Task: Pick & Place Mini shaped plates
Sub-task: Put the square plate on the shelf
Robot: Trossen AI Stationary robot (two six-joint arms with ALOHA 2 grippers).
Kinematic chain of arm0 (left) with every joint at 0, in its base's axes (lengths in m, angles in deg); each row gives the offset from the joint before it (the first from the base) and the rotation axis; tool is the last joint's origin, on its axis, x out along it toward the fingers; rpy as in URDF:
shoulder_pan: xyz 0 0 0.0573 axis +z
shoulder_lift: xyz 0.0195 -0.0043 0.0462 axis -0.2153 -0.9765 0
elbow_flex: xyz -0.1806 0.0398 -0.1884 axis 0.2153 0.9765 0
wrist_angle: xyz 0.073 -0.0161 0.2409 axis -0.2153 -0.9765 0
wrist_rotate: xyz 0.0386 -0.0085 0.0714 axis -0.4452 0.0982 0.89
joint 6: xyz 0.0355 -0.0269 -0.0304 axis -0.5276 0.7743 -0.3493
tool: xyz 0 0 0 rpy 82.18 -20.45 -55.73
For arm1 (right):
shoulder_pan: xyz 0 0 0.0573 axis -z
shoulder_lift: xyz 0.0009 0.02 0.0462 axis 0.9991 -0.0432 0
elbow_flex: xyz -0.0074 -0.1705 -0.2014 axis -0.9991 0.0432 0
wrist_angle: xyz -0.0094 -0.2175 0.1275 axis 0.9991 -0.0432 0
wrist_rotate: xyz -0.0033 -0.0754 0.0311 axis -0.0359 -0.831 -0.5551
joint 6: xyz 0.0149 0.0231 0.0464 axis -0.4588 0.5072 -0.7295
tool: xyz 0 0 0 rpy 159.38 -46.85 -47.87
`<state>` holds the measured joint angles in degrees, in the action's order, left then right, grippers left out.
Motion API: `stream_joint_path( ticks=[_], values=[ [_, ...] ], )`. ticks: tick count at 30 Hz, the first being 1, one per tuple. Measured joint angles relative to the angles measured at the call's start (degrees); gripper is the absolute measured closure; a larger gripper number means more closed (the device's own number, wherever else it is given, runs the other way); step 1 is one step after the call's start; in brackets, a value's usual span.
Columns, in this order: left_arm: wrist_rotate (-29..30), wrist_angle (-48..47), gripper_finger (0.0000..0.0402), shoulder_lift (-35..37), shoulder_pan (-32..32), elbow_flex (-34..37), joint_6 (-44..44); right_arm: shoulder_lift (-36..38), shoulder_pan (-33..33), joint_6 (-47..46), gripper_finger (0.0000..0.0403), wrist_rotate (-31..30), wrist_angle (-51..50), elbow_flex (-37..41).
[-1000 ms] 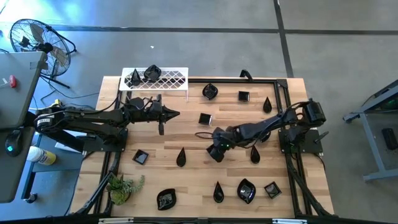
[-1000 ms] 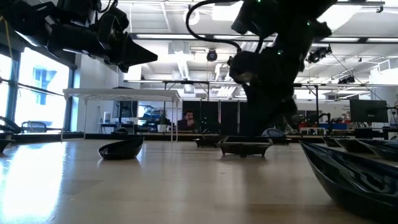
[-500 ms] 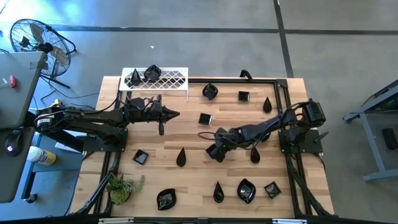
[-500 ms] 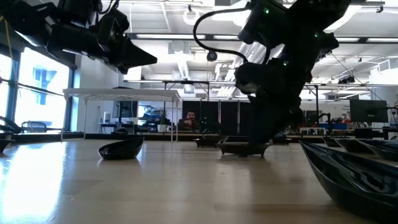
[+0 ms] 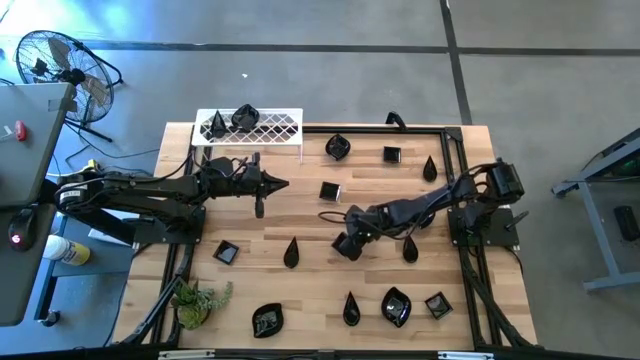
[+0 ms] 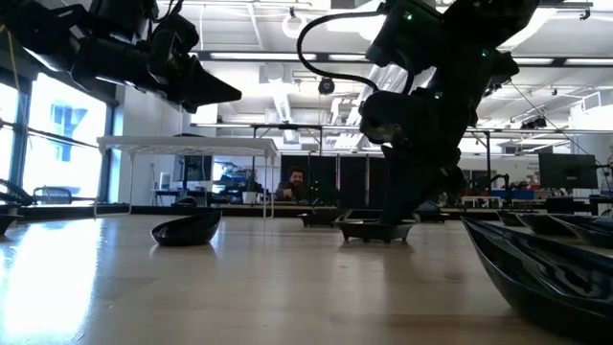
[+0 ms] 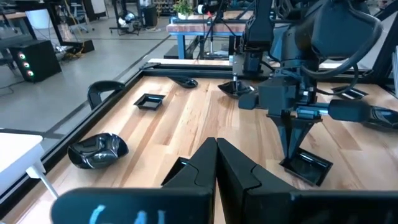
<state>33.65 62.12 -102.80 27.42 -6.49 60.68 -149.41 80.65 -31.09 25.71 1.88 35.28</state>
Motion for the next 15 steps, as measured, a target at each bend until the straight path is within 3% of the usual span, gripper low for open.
stream_joint_path(
  ticks=[15],
  values=[
    [0.0, -3.0, 0.0401, 0.0, 0.0, 0.0, -1.6, 2.3, 3.0, 1.9, 0.0401, 3.0, 0.7, -0.1]
  ],
)
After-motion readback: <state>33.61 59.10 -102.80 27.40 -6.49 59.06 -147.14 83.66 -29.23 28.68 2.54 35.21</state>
